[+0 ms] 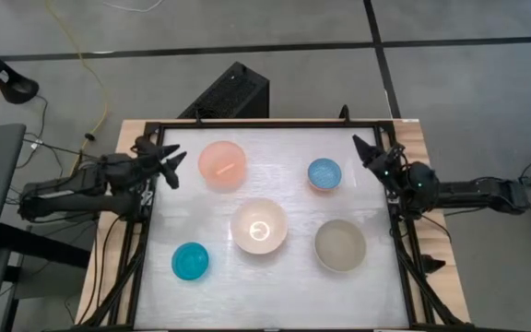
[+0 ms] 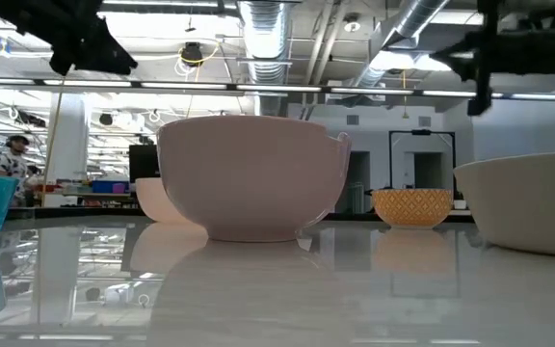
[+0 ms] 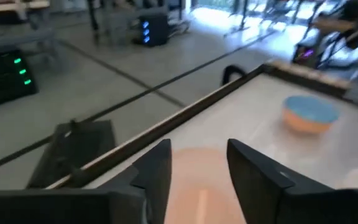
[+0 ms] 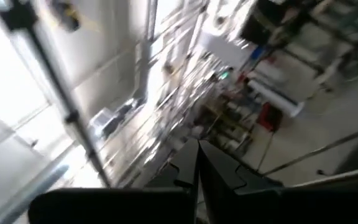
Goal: Nest bowls inside each other
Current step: Stack the orange bowl into the pink bowl
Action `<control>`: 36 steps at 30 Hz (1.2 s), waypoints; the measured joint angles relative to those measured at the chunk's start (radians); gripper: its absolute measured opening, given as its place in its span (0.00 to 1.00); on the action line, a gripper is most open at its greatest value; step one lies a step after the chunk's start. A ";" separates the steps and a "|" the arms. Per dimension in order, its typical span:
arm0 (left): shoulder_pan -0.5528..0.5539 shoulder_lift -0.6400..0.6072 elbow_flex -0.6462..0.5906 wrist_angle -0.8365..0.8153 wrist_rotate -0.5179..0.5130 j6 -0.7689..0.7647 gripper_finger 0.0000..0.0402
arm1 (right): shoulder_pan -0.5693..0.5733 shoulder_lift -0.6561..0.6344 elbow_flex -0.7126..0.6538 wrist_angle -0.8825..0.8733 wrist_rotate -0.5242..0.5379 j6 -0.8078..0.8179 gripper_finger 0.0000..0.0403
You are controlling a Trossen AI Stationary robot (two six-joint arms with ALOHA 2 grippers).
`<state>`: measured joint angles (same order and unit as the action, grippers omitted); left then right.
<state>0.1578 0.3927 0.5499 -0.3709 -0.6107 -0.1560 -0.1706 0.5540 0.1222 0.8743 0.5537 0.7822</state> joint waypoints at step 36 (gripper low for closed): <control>0.219 0.072 -0.001 -0.044 0.053 -0.165 0.00 | -0.110 1.285 1.388 -0.847 -0.346 -0.476 0.20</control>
<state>0.3771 0.4648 0.5491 -0.4145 -0.5579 -0.3213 -0.2810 1.8388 1.5099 0.0276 0.2075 0.3067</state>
